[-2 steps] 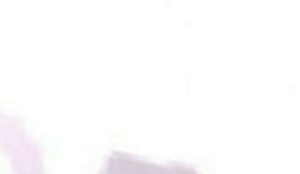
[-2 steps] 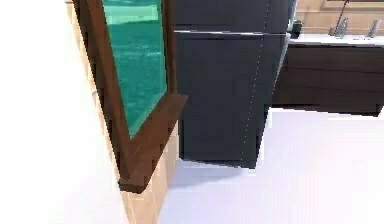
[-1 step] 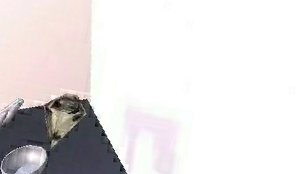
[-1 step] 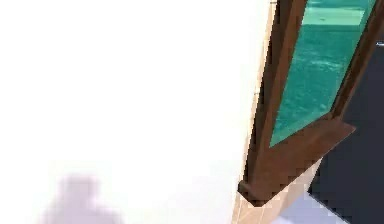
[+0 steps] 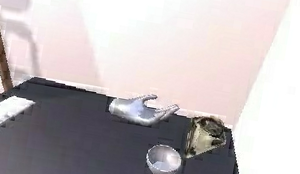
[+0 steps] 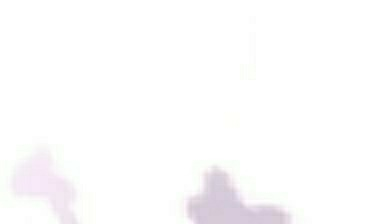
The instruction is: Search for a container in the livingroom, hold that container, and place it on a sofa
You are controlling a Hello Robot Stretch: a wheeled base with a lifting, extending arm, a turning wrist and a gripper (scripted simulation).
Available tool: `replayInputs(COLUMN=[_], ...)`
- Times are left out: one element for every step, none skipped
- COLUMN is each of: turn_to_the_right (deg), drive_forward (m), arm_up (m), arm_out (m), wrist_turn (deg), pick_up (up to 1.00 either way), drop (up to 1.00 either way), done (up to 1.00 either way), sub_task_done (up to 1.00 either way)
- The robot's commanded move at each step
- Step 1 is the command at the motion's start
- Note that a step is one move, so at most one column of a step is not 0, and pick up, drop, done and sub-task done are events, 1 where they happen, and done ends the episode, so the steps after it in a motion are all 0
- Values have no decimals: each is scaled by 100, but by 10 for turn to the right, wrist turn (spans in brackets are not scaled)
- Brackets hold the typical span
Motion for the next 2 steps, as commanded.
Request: replayInputs(turn_to_the_right=[-450,-300], drive_forward=[0,0], arm_up=[0,0], arm_out=[0,0], wrist_turn=[0,0], pick_up=[0,0], drop=[0,0], done=[0,0], sub_task_done=[0,0])
